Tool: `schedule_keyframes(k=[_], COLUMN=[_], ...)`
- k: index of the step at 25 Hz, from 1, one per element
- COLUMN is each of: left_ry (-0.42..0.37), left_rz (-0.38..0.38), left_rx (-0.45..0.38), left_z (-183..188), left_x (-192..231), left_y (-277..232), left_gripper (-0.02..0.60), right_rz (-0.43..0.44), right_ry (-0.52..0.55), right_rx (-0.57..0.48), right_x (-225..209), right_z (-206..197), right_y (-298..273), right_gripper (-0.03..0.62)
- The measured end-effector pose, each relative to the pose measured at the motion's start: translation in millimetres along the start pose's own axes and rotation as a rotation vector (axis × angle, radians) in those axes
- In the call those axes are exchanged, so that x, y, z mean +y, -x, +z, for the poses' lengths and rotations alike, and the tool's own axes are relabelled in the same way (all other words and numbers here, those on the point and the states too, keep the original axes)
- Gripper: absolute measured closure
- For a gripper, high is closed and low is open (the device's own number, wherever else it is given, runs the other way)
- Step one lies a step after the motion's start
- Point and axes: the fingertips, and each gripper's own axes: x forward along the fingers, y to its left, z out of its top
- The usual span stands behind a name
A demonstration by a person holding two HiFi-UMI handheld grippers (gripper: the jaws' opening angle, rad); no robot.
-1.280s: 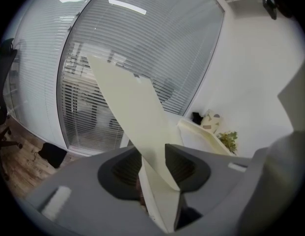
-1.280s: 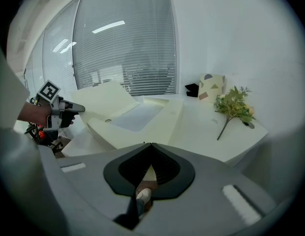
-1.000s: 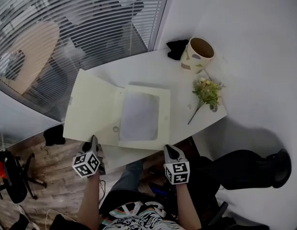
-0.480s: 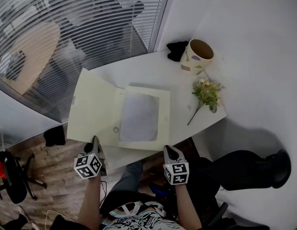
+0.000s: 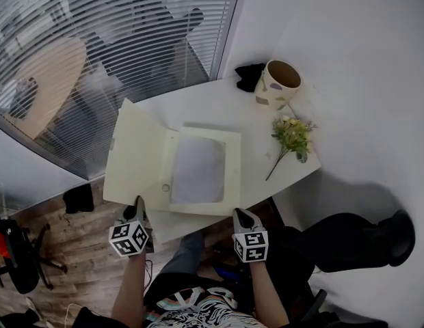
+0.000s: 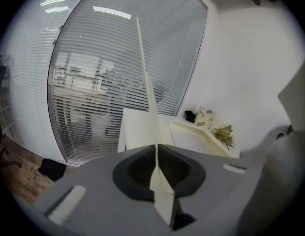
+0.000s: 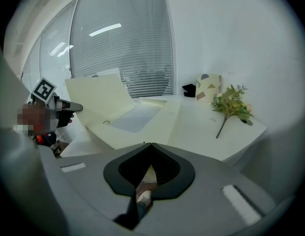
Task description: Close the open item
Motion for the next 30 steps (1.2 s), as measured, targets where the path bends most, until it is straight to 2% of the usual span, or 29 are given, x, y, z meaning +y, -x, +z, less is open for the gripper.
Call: schedule_keyframes(k=[10,21,30], left_ry=[-0.019,-0.040,-0.076], left_rz=[-0.045,-0.061,-0.078], left_rx=[0.004,0.001,-0.003], left_z=[7,9,10], left_x=[-13,-19,-28], left_y=[2,2,5], left_gripper=[0.518,0.520,0.520], right_rz=[-0.010,-0.003,-0.006], right_ry=[-0.039,-0.068,-0.036], right_rx=[-0.001,0.009,0.005], right_x=[-1,-1,1], right_z=[1,2,2], right_y=[1,-1,0], right_gripper=[0.594,0.594,0.594])
